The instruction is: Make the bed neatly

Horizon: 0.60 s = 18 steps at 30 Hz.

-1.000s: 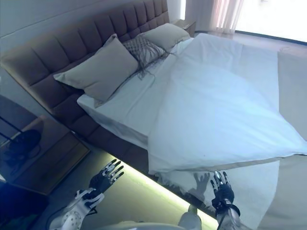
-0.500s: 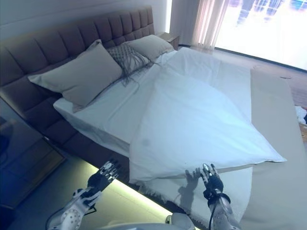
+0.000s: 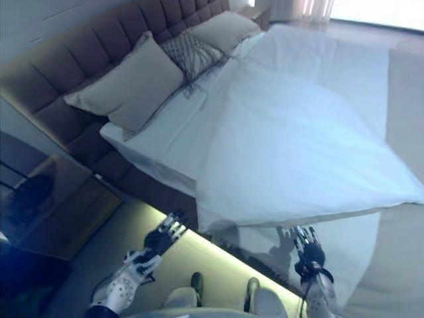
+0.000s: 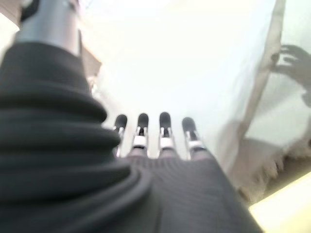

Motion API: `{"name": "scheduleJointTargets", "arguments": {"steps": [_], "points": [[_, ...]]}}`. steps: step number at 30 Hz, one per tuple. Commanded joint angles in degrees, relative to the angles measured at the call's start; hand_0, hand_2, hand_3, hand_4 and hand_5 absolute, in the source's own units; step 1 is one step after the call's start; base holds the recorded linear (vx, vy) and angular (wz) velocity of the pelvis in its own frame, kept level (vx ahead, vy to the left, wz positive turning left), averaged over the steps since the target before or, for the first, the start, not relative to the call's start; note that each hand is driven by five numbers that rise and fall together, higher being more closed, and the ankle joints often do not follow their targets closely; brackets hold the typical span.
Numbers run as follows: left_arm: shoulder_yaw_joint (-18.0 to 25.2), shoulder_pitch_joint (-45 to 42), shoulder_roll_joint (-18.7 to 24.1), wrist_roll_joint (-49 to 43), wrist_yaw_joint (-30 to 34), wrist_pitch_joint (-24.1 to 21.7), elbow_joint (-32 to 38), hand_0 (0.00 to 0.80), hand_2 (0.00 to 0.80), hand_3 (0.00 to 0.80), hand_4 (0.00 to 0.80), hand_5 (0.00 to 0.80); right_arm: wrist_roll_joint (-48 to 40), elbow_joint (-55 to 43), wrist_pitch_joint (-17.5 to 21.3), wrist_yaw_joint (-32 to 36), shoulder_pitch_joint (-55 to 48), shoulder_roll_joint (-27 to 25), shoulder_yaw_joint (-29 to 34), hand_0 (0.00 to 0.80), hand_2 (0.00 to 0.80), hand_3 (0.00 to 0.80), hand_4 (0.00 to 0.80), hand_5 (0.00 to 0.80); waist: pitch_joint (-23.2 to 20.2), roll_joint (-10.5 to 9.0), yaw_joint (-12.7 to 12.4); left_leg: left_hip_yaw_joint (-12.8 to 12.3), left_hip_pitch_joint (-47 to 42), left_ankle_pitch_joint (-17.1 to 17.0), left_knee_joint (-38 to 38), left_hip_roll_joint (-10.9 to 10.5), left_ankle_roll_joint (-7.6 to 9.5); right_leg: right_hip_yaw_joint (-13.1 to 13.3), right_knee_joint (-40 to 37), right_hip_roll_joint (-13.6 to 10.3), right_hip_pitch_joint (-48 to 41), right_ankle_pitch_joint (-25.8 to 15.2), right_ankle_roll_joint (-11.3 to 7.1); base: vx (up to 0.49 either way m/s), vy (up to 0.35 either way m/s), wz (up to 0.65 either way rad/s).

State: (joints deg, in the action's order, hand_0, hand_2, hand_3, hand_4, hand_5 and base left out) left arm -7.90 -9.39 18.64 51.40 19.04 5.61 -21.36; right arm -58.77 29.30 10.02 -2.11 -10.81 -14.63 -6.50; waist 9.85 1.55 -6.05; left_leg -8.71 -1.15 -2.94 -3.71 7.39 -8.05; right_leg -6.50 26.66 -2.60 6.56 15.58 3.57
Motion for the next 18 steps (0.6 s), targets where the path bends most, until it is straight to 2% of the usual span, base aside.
{"name": "scheduleJointTargets", "arguments": {"steps": [1, 5, 7, 10, 13, 15, 16, 17, 18], "points": [[2.00, 1.27, -0.41, -3.19, 1.25, -0.58, 2.37, 0.000, 0.000, 0.000, 0.000, 0.000, 0.30, -5.12, 4.40, 1.27, -2.12, -1.63, 0.02, 0.000, 0.000, 0.000, 0.000, 0.000, -3.73, 1.93, 1.51, 10.46, 14.40, -17.11, 8.39, 1.44, -0.61, 1.24, -20.04, -0.12, -15.17, -9.36, -6.63, 0.160, 0.003, -0.02], [1.51, 1.47, 0.26, -2.82, 0.68, -0.27, 1.61, 0.000, 0.000, 0.000, 0.000, 0.000, -0.02, -4.14, 4.16, 1.80, -2.40, -1.16, 0.31, 0.000, 0.000, 0.000, 0.000, 0.000, -4.27, 3.43, 2.11, 10.56, 15.33, -16.24, 8.71, 1.62, -0.91, 2.81, -19.24, 0.39, -16.04, -7.44, -6.15, 0.175, 0.047, -0.16], [0.93, 1.17, 0.34, -2.67, -0.23, 0.38, 2.43, 0.000, 0.000, 0.000, 0.000, 0.000, -0.22, -3.67, 4.56, 1.74, -2.74, -1.18, 0.41, 0.000, 0.000, 0.000, 0.000, 0.000, -4.36, 3.87, 1.81, 11.35, 16.23, -16.19, 8.71, 0.63, -0.72, 3.97, -19.18, 0.85, -16.70, -6.58, -5.93, 0.204, 0.071, -0.26], [0.37, 0.66, 0.34, -1.81, -0.78, 1.22, 2.58, 0.000, 0.000, 0.000, 0.000, 0.000, -1.10, -3.68, 5.23, 1.44, -3.08, -1.08, 0.58, 0.000, 0.000, 0.000, 0.000, 0.000, -4.41, 4.20, 1.00, 11.22, 18.01, -16.32, 8.71, -0.90, -0.56, 4.67, -19.62, 1.11, -18.34, -5.48, -5.70, 0.217, 0.102, -0.42], [0.10, -0.01, 0.15, -2.69, -0.38, 1.73, 3.08, 0.000, 0.000, 0.000, 0.000, 0.000, -1.23, -4.26, 5.33, 1.23, -3.31, -0.93, 1.02, 0.000, 0.000, 0.000, 0.000, 0.000, -4.84, 3.72, 0.13, 11.11, 17.35, -15.77, 8.45, -1.66, 0.02, 4.67, -20.53, 0.45, -20.30, -4.93, -6.39, 0.262, 0.136, -0.40], [-0.32, -0.03, 0.29, -3.09, -0.16, 1.06, 2.83, 0.000, 0.000, 0.000, 0.000, 0.000, -0.44, -4.82, 5.61, 0.87, -3.08, -0.97, 0.63, 0.000, 0.000, 0.000, 0.000, 0.000, -4.55, 3.11, -0.08, 11.22, 16.79, -14.41, 3.18, -1.85, 0.93, 5.05, -19.76, -0.79, -21.08, -4.45, -7.24, 0.258, 0.196, -0.11], [-0.34, 0.15, 0.42, -3.32, 0.27, 0.53, 2.41, 0.000, 0.000, 0.000, 0.000, 0.000, -0.15, -5.24, 5.35, 0.79, -2.84, -1.22, 0.61, 0.000, 0.000, 0.000, 0.000, 0.000, -4.35, 2.50, 0.23, 11.27, 17.96, -12.38, -3.20, -2.38, 1.46, 5.25, -18.72, -1.77, -20.86, -4.29, -7.55, 0.212, 0.202, -0.02], [-0.35, 0.53, 0.54, -3.68, 0.95, -0.33, 1.91, 0.000, 0.000, 0.000, 0.000, 0.000, 0.17, -5.58, 5.14, 0.71, -2.52, -1.46, 0.64, 0.000, 0.000, 0.000, 0.000, 0.000, -4.30, 1.49, 0.36, 9.84, 19.38, -8.00, -7.83, -3.24, 2.58, 5.24, -17.66, -3.23, -20.61, -4.27, -8.00, 0.236, 0.184, 0.04], [-0.51, 0.44, 0.89, -3.43, 1.09, -0.36, 2.12, 0.000, 0.000, 0.000, 0.000, 0.000, -0.20, -5.07, 5.84, 0.85, -2.59, -1.61, 0.08, 0.000, 0.000, 0.000, 0.000, 0.000, -4.51, 1.37, 0.02, 8.77, 19.75, -5.89, -7.75, -3.55, 3.00, 4.96, -16.80, -3.80, -20.60, -3.67, -8.12, 0.358, 0.238, 0.03]]}}
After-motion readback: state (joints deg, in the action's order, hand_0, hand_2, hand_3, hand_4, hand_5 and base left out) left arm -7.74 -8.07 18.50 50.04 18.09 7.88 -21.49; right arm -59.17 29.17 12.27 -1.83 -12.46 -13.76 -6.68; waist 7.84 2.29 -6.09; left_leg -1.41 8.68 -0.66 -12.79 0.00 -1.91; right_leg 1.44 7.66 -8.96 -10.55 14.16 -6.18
